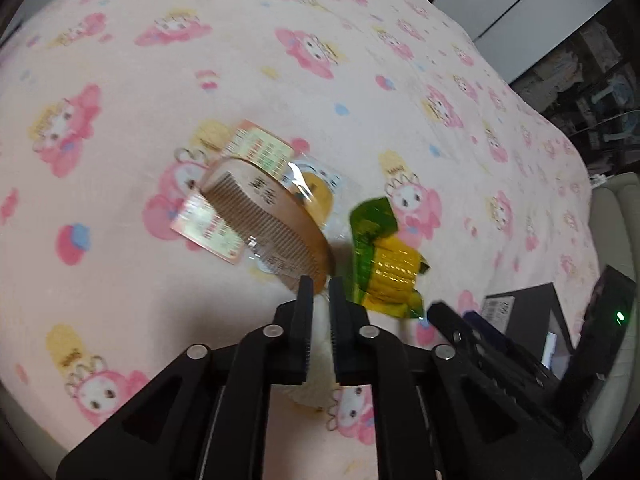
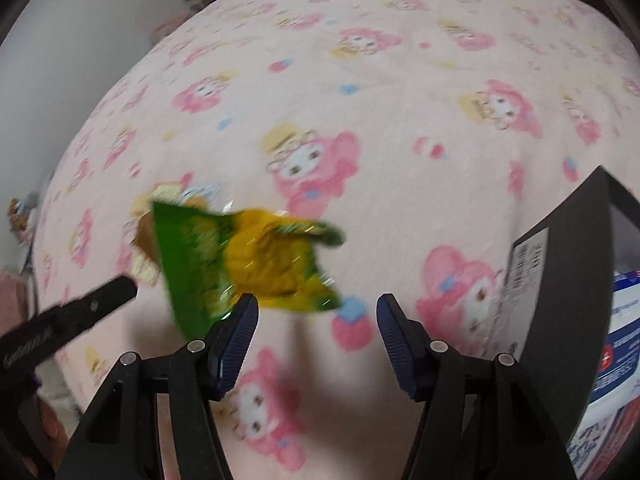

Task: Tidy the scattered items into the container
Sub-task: 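Close the left gripper on the green corn snack bag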

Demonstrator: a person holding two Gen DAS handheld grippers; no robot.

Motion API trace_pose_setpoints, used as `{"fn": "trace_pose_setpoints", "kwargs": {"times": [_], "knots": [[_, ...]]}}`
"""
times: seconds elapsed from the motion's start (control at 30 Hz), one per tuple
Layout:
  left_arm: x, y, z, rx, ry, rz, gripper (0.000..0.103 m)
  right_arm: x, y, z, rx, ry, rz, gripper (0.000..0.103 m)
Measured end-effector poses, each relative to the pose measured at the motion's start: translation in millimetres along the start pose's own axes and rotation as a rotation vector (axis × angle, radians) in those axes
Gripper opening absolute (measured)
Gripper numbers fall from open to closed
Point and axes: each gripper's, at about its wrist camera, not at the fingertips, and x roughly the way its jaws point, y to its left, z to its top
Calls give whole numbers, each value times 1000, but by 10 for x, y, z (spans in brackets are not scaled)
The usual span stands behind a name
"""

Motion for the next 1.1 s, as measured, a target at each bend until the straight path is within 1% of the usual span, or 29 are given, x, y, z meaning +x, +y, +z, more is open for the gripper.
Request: {"fn": "trace_pose_setpoints", "kwargs": {"times": [0.03, 0.07, 0.1, 0.17, 0.23, 0.27, 0.3, 0.33, 0.37, 0.4, 0.43, 0.47, 0.5, 0.53, 0.57, 0.6, 0.67, 0.7, 0.73, 0.77, 0.83, 0.87, 0.9, 0.97, 1.0, 1.07, 1.1], "knots": [[33, -17, 2, 5, 7, -12, 26, 26, -26, 15, 18, 4, 6, 61], [58, -50, 8, 19, 6, -20, 33, 90, -80, 34, 53, 17, 18, 63], [74, -85, 16, 33, 3, -28, 33, 154, -134, 54, 89, 30, 30, 66], [102, -164, 37, 53, -9, -34, 33, 316, -217, 57, 137, 88, 104, 74], [167, -229, 75, 68, -15, -11, 33, 404, -219, 62, 147, 94, 116, 77], [216, -244, 80, 76, -5, 0, 30, 436, -216, 66, 150, 90, 115, 78], [264, -251, 76, 82, 8, 9, 24, 451, -211, 73, 156, 83, 120, 78], [312, -258, 73, 89, 22, 18, 12, 454, -205, 83, 163, 74, 129, 79], [354, -255, 60, 94, 42, 27, 9, 454, -196, 86, 161, 71, 143, 79], [384, -234, 43, 90, 70, 16, 6, 450, -184, 86, 153, 72, 160, 79], [393, -207, 28, 74, 97, -21, 5, 447, -172, 86, 145, 73, 177, 77], [357, -212, 11, 69, 103, -54, 5, 429, -163, 75, 132, 81, 196, 66], [305, -230, -8, 72, 102, -81, 5, 447, -128, 60, 124, 92, 217, 62], [252, -248, -28, 74, 101, -108, 6, 436, -107, 30, 123, 102, 240, 53], [176, -293, -45, 91, 80, -114, 6, 385, -84, -3, 116, 113, 273, 51], [93, -339, -55, 106, 52, -123, 6, 336, -49, -32, 104, 124, 311, 51], [8, -376, -45, 115, 3, -95, 6, 256, 60, -94, 73, 152, 389, 51], [-28, -389, -38, 118, -21, -76, 6, 231, 139, -123, 49, 160, 401, 51], [-43, -377, -25, 119, -39, -47, 6, 194, 202, -142, 23, 147, 363, 51], [-19, -338, -8, 107, -37, -34, 6, 154, 234, -157, 1, 123, 308, 52], [60, -239, 26, 70, -7, -36, 6, 115, 227, -137, -9, 68, 216, 54], [107, -195, 33, 57, 10, -33, 7, 124, 203, -109, 7, 52, 196, 55], [154, -156, 38, 45, 25, -24, 7, 149, 166, -83, 36, 49, 197, 56], [195, -96, 51, 25, 34, 0, 8, 226, 107, -44, 84, 67, 216, 63], [211, -67, 58, 15, 37, 12, 9, 267, 81, -26, 106, 78, 226, 64], [219, -54, 62, 8, 33, 13, 22, 355, 76, 7, 130, 86, 219, 64], [206, -53, 59, 8, 25, 23, 24, 370, 62, 12, 141, 80, 212, 64]]}}
